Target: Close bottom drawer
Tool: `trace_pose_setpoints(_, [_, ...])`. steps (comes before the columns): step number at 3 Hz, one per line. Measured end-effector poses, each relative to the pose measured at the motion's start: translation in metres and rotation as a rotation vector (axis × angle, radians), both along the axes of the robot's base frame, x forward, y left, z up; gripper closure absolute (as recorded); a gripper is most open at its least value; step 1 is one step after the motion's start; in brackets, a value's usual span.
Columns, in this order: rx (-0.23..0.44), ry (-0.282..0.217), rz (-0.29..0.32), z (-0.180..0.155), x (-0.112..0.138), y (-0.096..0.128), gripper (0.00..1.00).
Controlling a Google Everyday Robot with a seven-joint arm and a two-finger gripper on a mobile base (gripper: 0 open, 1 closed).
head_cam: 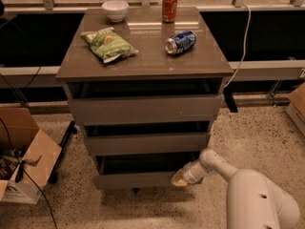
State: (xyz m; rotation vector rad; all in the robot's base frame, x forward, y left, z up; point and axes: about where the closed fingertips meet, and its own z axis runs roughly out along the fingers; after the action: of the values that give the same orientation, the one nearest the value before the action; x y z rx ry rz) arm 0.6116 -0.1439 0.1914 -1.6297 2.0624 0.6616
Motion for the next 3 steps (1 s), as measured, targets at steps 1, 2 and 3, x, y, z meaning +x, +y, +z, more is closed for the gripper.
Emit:
trace_pose_setpoints(1, [0.002, 0.008, -0.044, -0.016, -0.002, -0.003, 1.00])
trace_pose_setpoints(2, [0.005, -0.017, -0.077, -0.027, 0.004, -0.007, 1.00])
trace_pose_setpoints(3, [0.010, -0.110, -0.112, -0.031, 0.024, -0.011, 1.00])
